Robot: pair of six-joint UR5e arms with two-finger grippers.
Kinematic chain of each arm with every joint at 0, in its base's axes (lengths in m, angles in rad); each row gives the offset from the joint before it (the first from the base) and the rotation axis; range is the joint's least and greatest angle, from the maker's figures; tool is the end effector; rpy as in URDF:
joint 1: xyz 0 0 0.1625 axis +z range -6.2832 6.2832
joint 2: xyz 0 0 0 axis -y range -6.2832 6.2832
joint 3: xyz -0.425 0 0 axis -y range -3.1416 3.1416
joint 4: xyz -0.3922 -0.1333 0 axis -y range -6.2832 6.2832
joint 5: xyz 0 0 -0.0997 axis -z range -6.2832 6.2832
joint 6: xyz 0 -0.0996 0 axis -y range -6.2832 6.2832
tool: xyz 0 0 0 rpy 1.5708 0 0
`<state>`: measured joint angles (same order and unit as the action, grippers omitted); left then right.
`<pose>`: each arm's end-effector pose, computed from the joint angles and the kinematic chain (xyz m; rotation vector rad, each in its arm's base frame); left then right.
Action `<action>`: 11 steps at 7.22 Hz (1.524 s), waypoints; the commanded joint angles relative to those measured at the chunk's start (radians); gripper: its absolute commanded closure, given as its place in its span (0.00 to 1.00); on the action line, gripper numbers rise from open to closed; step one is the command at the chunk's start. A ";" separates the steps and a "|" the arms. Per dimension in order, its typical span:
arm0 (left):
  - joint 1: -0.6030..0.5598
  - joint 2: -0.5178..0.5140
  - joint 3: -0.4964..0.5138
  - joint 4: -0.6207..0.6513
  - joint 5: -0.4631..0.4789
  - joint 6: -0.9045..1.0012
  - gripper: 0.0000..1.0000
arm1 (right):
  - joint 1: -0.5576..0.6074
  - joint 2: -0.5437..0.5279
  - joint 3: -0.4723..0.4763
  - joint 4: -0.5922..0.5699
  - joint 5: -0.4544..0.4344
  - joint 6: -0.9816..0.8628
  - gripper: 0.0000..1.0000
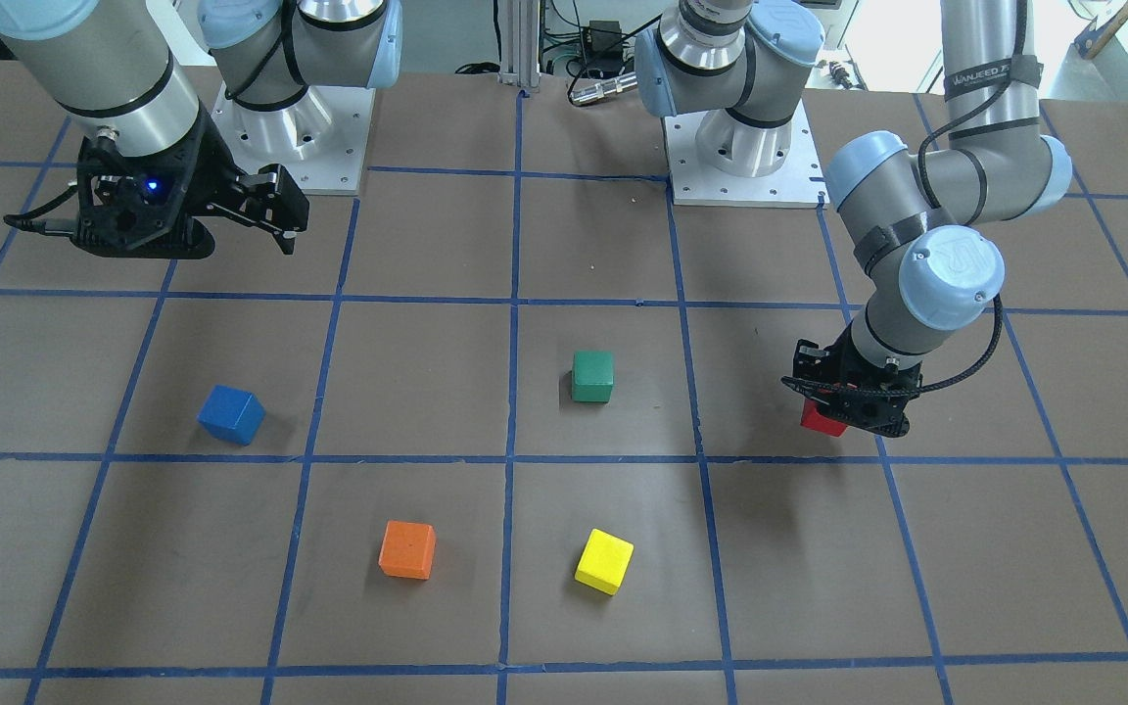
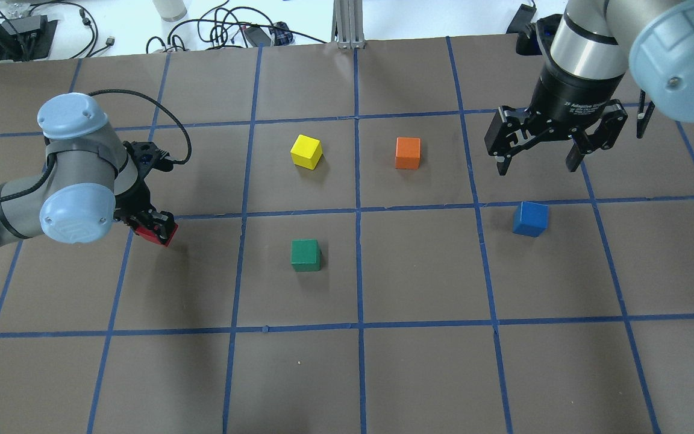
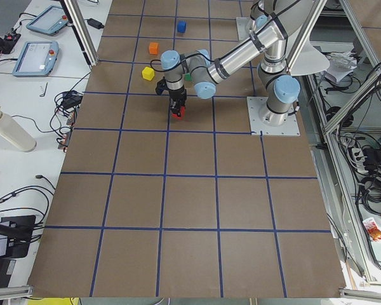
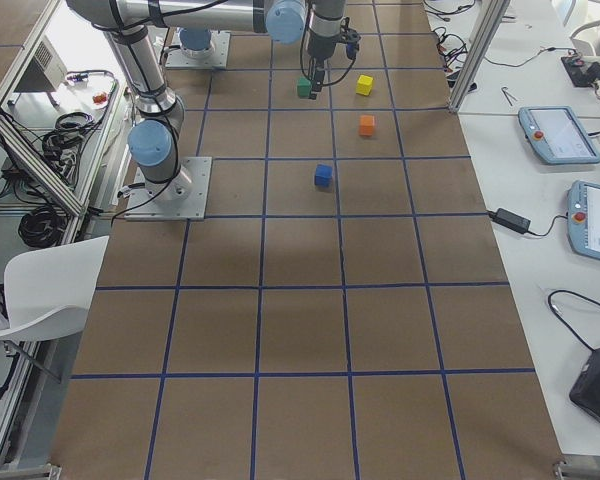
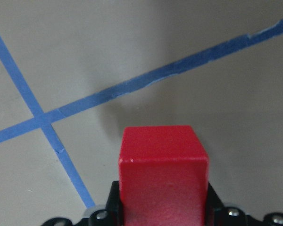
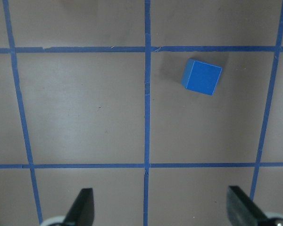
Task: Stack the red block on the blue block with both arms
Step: 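Close the left gripper on the red cube and lift it, then carry the red cube toward the table centre and set it down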
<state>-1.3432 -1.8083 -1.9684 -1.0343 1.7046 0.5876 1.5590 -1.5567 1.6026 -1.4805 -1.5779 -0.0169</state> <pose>-0.0029 -0.5193 0.2348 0.5560 2.9990 0.2192 0.1269 -0.4846 0.4573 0.0087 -3.1292 -0.2136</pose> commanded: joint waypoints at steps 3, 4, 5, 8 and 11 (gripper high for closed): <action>-0.150 -0.029 0.317 -0.327 -0.083 -0.294 1.00 | -0.002 -0.002 0.000 0.006 -0.001 0.000 0.00; -0.189 -0.036 0.333 -0.343 -0.121 -0.377 1.00 | -0.002 -0.002 0.000 0.011 -0.002 0.000 0.00; -0.242 -0.043 0.333 -0.342 -0.137 -0.464 1.00 | -0.002 -0.002 0.000 0.012 -0.002 0.000 0.00; -0.365 -0.072 0.338 -0.325 -0.252 -0.648 1.00 | -0.002 0.000 0.002 0.011 -0.001 0.002 0.00; -0.459 -0.144 0.336 -0.212 -0.296 -0.785 1.00 | -0.002 0.000 0.002 0.012 -0.001 0.002 0.00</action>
<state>-1.7614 -1.9244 -1.6321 -1.2915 1.4247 -0.1436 1.5569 -1.5563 1.6045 -1.4696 -1.5785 -0.0164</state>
